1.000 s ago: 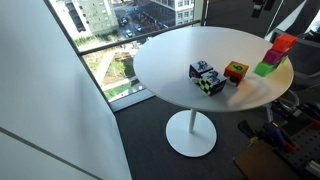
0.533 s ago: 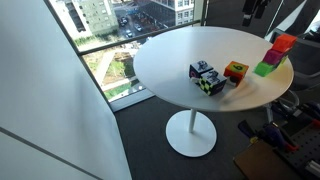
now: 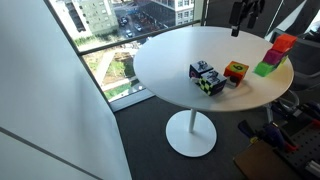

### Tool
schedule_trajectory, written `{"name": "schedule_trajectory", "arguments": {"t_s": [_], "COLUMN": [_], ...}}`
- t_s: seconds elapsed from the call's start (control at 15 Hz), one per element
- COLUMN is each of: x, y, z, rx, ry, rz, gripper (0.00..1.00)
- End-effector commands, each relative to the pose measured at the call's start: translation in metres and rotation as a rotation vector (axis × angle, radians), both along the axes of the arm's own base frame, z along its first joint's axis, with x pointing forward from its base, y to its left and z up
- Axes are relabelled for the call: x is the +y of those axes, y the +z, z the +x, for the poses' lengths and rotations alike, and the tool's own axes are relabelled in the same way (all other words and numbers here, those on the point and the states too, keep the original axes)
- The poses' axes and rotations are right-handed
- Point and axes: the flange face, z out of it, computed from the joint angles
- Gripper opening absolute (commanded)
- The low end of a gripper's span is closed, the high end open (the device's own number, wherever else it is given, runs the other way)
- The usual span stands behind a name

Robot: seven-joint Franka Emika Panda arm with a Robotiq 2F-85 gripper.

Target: Pick up the block with d on it and put it on the block with l on it

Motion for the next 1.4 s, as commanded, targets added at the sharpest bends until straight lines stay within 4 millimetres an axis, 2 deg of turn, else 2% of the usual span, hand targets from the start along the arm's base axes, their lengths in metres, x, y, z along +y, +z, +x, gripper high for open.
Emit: {"name": "schedule_trajectory", "arguments": {"t_s": [0.0,0.27,0.33,0.8,1.33], "x": [0.01,0.013,0.01,0.011,0.02], "y": [-0.003,-0.006,-0.011,-0.011,-0.038], "z": [0.01,0.014,0.007,0.008,0.017], "rx": [-0.014,-0.019,-0.001,0.0,-0.033], "ry": [-0.079,-0.122,-0.099,-0.105,-0.102], "rz": [-0.032,-0.033,-0.017,-0.017,-0.005], "gripper": [1.0,1.0,1.0,1.0,1.0]}}
